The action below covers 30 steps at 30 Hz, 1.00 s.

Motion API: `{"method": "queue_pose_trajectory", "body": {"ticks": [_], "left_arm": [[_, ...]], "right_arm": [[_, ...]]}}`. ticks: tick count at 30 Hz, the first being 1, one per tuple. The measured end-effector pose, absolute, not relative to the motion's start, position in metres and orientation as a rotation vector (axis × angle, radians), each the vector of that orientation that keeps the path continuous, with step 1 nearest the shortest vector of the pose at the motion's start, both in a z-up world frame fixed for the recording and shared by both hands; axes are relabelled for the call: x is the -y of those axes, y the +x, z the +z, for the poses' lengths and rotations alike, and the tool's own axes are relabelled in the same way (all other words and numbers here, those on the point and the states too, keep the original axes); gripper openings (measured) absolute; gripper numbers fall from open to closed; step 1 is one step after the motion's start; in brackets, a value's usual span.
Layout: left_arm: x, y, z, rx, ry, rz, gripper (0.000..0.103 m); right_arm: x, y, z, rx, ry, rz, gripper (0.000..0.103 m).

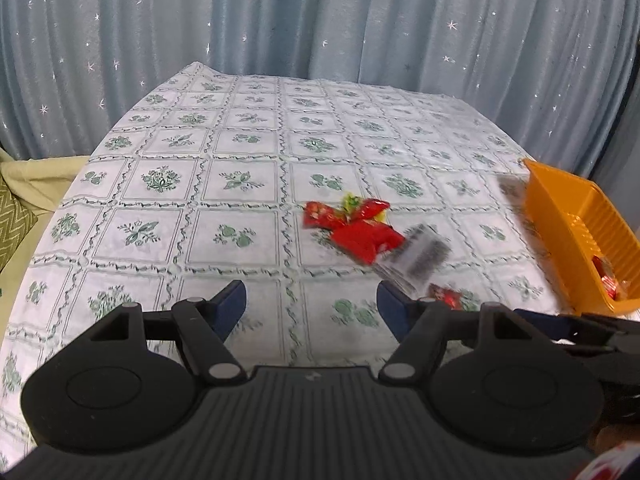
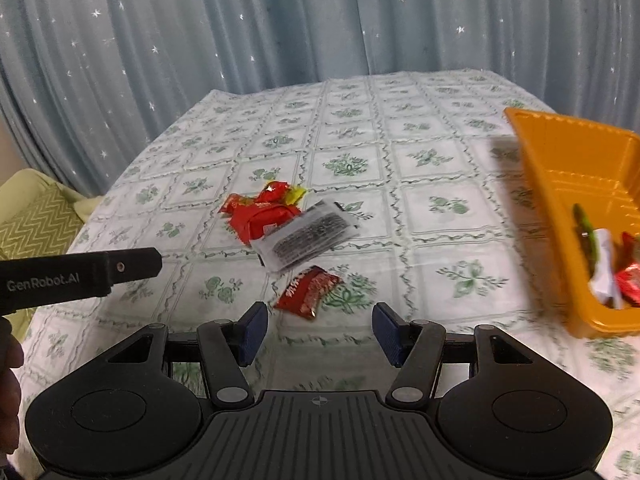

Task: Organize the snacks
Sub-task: 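Grasp the small red candy wrapper with the right tool, then grasp the clear packet of dark snacks with the left tool while right tool holds candy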

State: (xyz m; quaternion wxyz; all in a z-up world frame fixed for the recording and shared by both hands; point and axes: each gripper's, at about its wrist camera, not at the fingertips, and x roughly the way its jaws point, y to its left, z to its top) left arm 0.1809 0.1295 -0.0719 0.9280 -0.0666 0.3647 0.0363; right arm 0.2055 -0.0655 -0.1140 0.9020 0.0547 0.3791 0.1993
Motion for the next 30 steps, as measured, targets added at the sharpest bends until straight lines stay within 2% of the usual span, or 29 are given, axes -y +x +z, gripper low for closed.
{"method": "queue_pose_trajectory", "body": {"ticks": [2,8,13,15,21,26,30], "left_arm": [[-0.133,0.187,-0.074,-0.746,-0.145,0.07,0.069],[-0.136,0.204,-0.082,-0.743,-0.154,0.047,0.069],[-0.134,0.209,-0.09,-0.762,-0.151,0.018,0.069],[-0.132,0.21,-0.092,-0.764,-0.142,-0.004,0.069],[-0.115,0.218,-0.092,-0.759,-0.078,-0.094,0.067],[-0.09,0.233,-0.094,-0.743,0.013,-0.197,0.053],[-0.073,0.25,-0.1,-0.741,0.056,-0.262,0.047]], "right_arm": [[0.058,0.213,-0.118,-0.784,0.12,0.409,0.057],[0.039,0.232,-0.129,-0.791,0.108,0.394,0.042],[0.029,0.235,-0.137,-0.778,0.062,0.364,0.036],[0.028,0.233,-0.138,-0.768,0.038,0.356,0.027],[0.048,0.229,-0.135,-0.749,0.045,0.328,0.026],[0.079,0.227,-0.13,-0.742,0.082,0.293,0.026],[0.096,0.223,-0.132,-0.745,0.092,0.267,0.026]]}}
